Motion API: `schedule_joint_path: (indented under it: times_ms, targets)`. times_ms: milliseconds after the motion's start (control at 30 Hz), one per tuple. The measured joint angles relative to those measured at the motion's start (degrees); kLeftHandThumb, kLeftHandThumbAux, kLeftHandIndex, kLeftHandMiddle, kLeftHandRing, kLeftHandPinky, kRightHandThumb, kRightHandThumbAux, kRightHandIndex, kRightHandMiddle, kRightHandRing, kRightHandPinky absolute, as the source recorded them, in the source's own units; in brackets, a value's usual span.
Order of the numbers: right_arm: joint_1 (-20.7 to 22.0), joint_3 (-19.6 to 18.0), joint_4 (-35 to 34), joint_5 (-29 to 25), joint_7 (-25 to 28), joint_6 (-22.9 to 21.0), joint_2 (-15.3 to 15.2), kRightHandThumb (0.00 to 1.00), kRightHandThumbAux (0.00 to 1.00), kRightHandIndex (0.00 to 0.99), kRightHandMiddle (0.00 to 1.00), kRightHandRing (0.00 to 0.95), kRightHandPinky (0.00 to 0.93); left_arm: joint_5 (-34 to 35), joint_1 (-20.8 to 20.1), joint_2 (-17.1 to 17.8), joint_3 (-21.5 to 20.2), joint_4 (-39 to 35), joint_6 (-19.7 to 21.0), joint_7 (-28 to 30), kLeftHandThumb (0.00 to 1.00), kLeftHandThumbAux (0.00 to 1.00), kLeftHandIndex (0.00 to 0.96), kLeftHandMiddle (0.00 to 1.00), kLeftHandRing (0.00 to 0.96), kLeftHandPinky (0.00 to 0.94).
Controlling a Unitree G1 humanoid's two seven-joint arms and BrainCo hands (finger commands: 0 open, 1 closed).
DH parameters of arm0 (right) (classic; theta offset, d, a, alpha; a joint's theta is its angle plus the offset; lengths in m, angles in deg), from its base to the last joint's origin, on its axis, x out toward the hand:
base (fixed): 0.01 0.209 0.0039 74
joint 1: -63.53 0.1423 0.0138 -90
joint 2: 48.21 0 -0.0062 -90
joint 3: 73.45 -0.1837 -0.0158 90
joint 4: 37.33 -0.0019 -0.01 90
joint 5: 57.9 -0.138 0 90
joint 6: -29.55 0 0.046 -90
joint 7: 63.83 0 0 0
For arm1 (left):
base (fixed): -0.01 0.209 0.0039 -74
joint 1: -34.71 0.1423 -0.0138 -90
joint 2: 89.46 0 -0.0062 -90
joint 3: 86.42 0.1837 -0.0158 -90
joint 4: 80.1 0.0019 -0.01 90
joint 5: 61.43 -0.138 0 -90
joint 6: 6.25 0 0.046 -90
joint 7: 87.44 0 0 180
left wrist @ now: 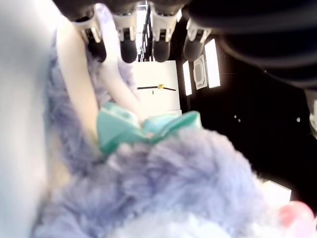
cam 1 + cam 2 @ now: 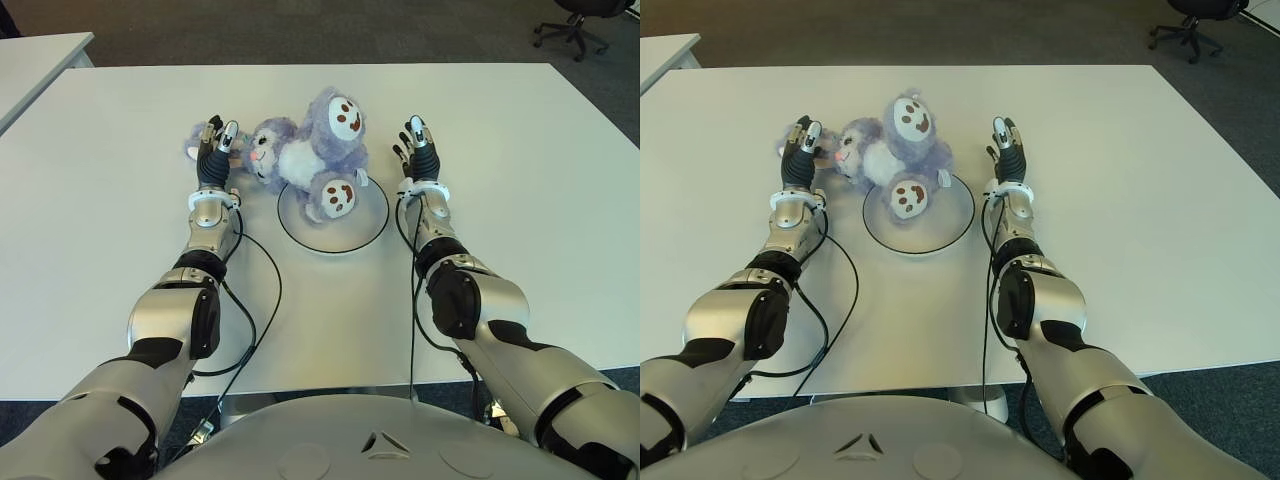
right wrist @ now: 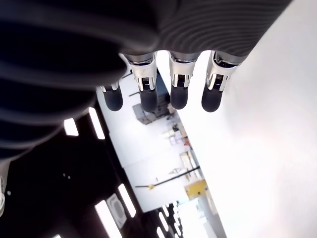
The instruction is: Put the doll into the plate.
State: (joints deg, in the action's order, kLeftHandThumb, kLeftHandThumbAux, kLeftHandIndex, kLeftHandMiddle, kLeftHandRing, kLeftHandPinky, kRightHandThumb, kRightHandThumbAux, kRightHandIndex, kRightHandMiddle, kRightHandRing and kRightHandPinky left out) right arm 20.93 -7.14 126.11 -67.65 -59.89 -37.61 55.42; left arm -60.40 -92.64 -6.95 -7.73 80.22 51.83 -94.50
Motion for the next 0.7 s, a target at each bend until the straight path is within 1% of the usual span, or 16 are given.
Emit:
schedule_joint_path:
  times_ms: [300, 700]
  targets:
    - [-0.03, -0.57, 0.00, -0.01, 0.02, -0.05, -0.24, 0.000, 0.492, 0.004, 0.041, 0.032, 0.032, -0.02, 0.00, 0.04, 0.13, 0.06, 0.70, 0.00, 0.000, 0.347, 0.000, 0.039, 0.017, 0.000]
    - [-0.05, -1.39, 0.00, 0.03, 0.02, -0.06, -0.49, 0.000, 0.497, 0.016, 0.046, 0.038, 0.040, 0.02, 0.00, 0.05, 0.08, 0.10, 0.72, 0.00, 0.000, 0.362, 0.000, 0.040, 0.021, 0.000]
